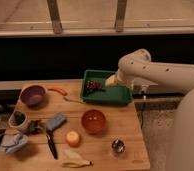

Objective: Place grapes in metal cup

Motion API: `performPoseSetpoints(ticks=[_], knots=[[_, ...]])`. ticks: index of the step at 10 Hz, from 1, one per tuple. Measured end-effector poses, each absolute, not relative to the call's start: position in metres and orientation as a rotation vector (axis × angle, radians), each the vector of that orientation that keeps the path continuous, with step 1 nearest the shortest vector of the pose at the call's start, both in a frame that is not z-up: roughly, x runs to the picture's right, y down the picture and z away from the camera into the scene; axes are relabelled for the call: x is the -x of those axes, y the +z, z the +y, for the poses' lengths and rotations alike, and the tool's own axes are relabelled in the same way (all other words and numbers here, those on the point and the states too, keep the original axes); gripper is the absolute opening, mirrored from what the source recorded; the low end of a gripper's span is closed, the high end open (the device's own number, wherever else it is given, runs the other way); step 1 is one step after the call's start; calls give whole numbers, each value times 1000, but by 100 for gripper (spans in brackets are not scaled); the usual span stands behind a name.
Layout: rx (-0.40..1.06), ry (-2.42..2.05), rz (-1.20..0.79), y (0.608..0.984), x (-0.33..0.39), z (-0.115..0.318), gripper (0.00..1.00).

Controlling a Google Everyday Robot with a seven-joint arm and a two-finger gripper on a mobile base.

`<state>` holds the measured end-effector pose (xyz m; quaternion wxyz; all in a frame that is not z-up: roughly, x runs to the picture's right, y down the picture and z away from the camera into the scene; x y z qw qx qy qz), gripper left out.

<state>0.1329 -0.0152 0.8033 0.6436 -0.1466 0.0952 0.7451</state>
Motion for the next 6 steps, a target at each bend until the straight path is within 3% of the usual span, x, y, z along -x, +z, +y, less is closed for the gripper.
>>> performPoseSetpoints(ticks=[3,6], knots=[[311,1694,212,812,-133,-18,80],[319,1659,146,840,-87,-38,80]])
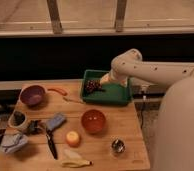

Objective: Place grapes in metal cup

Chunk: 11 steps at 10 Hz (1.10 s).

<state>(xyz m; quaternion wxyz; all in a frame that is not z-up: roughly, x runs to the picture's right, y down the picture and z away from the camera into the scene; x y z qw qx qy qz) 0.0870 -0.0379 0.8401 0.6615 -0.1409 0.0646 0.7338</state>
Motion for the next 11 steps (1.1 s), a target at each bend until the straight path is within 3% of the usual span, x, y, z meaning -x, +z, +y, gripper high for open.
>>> performPoseSetpoints(ticks=[5,11], knots=[[389,1621,1,876,-20,-64,80],[399,1618,8,882,-18,-64,80]])
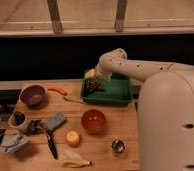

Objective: Place grapes in metal cup

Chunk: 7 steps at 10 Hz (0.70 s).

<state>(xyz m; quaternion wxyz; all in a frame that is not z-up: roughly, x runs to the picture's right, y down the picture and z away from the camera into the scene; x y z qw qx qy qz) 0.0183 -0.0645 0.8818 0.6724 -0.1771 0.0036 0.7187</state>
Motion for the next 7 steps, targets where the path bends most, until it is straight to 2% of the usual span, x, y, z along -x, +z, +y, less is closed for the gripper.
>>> performPoseSetpoints(ticks=[7], knots=[[469,1579,111,961,16,-29,80]])
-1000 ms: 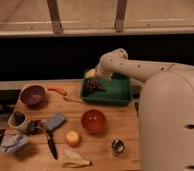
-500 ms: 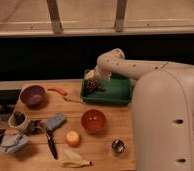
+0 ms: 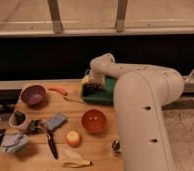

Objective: Place grapes in metal cup

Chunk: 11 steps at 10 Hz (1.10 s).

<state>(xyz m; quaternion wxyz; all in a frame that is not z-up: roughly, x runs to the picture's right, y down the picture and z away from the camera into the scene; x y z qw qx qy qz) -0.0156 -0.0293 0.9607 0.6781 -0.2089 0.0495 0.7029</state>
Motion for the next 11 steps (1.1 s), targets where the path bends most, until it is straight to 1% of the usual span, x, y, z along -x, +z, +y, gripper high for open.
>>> performPoseSetpoints(ticks=[4,8,11], knots=[[474,1672,119,992,3,-32,80],[440,1756,124,994,-27,-33,80],[448,1763,132,998,-27,-31,80]])
